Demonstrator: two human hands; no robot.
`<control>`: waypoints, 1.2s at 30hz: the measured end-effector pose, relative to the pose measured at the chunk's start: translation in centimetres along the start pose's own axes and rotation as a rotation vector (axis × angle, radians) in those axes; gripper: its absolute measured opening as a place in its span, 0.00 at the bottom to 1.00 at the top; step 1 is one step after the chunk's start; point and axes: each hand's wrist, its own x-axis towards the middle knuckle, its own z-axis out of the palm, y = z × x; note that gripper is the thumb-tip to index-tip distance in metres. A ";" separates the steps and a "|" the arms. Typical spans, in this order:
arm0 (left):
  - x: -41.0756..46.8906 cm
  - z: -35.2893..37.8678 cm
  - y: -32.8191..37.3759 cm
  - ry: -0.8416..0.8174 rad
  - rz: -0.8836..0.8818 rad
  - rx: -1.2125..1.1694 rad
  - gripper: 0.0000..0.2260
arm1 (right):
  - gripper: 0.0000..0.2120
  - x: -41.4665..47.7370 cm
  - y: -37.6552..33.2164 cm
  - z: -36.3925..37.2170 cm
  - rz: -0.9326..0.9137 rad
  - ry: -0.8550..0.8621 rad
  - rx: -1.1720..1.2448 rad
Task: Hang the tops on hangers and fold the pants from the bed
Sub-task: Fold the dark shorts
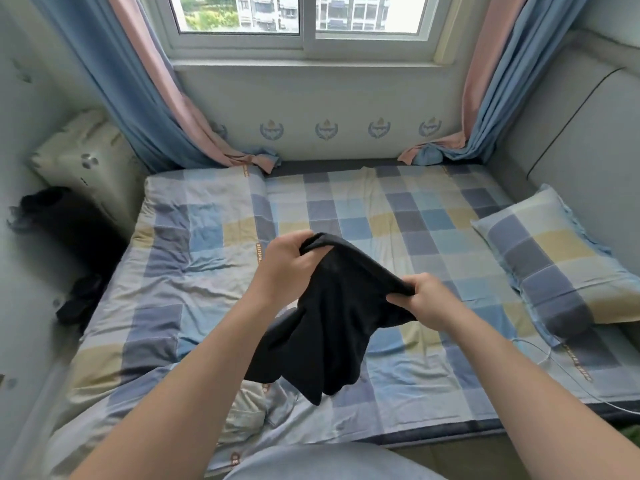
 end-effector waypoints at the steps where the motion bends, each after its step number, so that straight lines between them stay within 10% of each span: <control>1: 0.5 0.4 0.0 0.038 -0.016 -0.017 0.13 | 0.08 0.2 0.6 -0.6 -0.002 0.009 0.026; 12: 4.2 8.1 -1.2 -0.007 -0.382 0.003 0.12 | 0.07 1.0 -0.8 -7.1 -0.207 -0.100 0.517; 26: 1.6 19.3 2.3 -0.305 -0.259 -0.041 0.10 | 0.06 1.4 -0.3 -12.6 -0.271 -0.072 0.798; 36: 3.0 20.6 2.5 0.072 -0.493 -0.012 0.19 | 0.09 2.6 1.9 -15.5 -0.193 0.009 0.918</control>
